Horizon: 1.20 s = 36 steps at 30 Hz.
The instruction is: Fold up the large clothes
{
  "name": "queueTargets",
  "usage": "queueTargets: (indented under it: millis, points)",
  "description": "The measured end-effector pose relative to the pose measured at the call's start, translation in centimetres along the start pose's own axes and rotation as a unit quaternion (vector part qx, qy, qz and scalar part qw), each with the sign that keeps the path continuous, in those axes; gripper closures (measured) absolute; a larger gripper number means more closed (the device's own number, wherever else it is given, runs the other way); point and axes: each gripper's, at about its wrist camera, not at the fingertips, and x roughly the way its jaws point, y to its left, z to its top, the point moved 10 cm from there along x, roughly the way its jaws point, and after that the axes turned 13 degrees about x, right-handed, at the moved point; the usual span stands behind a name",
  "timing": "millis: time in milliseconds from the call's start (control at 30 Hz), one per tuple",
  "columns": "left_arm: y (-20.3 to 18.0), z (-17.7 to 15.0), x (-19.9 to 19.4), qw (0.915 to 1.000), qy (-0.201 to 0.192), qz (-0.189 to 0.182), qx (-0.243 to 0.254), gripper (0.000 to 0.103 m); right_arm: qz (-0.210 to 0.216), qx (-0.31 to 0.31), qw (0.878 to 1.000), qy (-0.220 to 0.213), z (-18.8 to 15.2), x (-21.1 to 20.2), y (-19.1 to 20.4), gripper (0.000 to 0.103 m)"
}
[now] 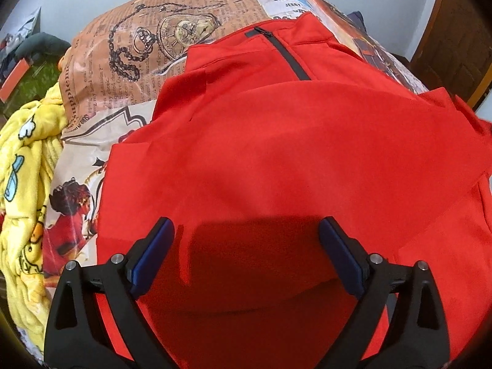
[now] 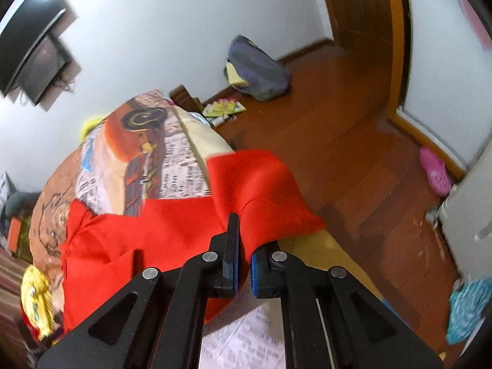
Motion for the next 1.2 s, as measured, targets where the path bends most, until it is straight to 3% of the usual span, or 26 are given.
queueTargets:
  millis: [267,400,533,633,733,900,967,1033,1100,1200]
  points:
    - [0.7,-0.1,-4.4,0.9991,-0.037,0.015,0.013,0.008,0.041,-0.114,0.991,-0.052,-0.9,-5.7,9.2,0.098]
    - [1.9,-0.4,-7.1,0.9976,-0.061,0.026,0.018,0.008,0.067,-0.182,0.980,-0.049,-3.3,-6.7,14.5,0.098]
    - [3.3,-1.3,-8.6,0.9970,-0.069,0.029,0.016,0.008,0.091,-0.238,0.967,-0.008,-7.7,-5.5,18.0,0.098]
    - [4.0,-2.2,-8.8,0.9971,-0.067,0.033,0.016,0.008,0.090,-0.272,0.957,0.046,-12.2,-2.9,19.2,0.098]
    - [4.7,-3.5,-8.4,0.9979,-0.057,0.029,0.007,0.008,0.068,-0.288,0.949,0.110,-16.7,0.6,18.4,0.097]
    - [5.2,-5.2,-7.2,0.9989,-0.040,0.022,-0.002,0.008,0.037,-0.281,0.944,0.171,-20.0,3.4,15.5,0.092]
    - [5.3,-5.6,-6.6,0.9992,-0.034,0.019,-0.005,0.008,0.033,-0.274,0.942,0.189,-20.4,3.0,14.6,0.080]
    - [5.4,-5.9,-6.2,0.9994,-0.030,0.016,-0.009,0.008,0.049,-0.259,0.940,0.216,-20.6,1.8,14.0,0.055]
    - [5.4,-6.1,-5.8,0.9995,-0.026,0.012,-0.015,0.008,0.075,-0.238,0.943,0.222,-20.0,0.2,13.6,0.047]
    - [5.1,-6.0,-5.3,0.9994,-0.023,0.004,-0.024,0.008,0.091,-0.207,0.953,0.203,-17.7,-2.0,12.3,0.042]
